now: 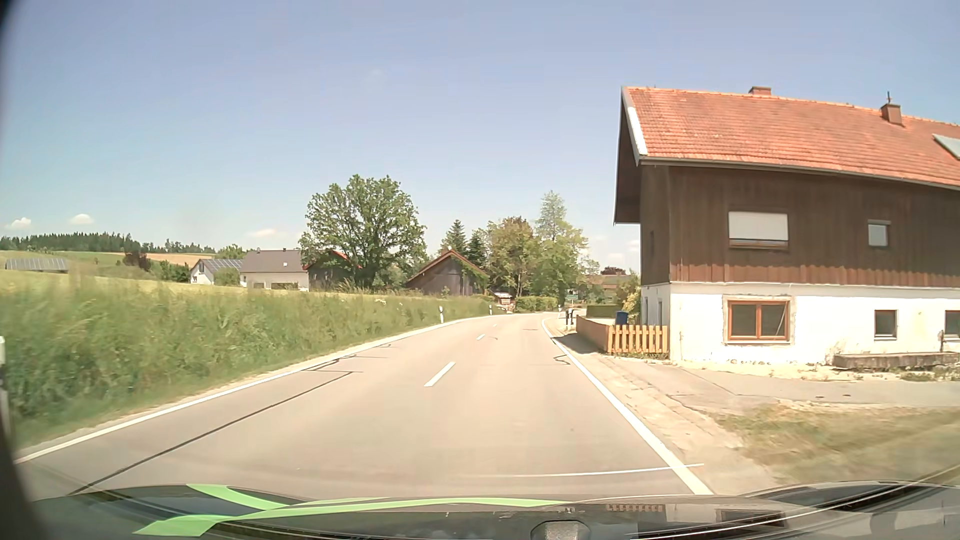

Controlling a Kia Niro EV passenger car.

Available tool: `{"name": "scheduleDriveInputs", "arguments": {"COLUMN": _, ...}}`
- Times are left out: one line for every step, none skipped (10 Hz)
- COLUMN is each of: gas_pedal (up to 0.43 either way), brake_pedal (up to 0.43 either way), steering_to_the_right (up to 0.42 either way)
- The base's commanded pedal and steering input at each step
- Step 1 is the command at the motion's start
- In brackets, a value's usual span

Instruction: Follow the waypoints while adhering to traffic rules and regulations

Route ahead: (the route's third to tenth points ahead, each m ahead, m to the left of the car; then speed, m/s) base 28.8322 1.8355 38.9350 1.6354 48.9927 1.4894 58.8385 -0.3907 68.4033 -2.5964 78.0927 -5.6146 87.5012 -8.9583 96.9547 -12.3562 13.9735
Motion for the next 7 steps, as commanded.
{"name": "scheduleDriveInputs", "arguments": {"gas_pedal": 0.110, "brake_pedal": 0.000, "steering_to_the_right": 0.003}}
{"name": "scheduleDriveInputs", "arguments": {"gas_pedal": 0.110, "brake_pedal": 0.000, "steering_to_the_right": 0.003}}
{"name": "scheduleDriveInputs", "arguments": {"gas_pedal": 0.110, "brake_pedal": 0.000, "steering_to_the_right": 0.001}}
{"name": "scheduleDriveInputs", "arguments": {"gas_pedal": 0.110, "brake_pedal": 0.000, "steering_to_the_right": -0.002}}
{"name": "scheduleDriveInputs", "arguments": {"gas_pedal": 0.110, "brake_pedal": 0.000, "steering_to_the_right": -0.004}}
{"name": "scheduleDriveInputs", "arguments": {"gas_pedal": 0.110, "brake_pedal": 0.000, "steering_to_the_right": -0.004}}
{"name": "scheduleDriveInputs", "arguments": {"gas_pedal": 0.110, "brake_pedal": 0.000, "steering_to_the_right": -0.004}}
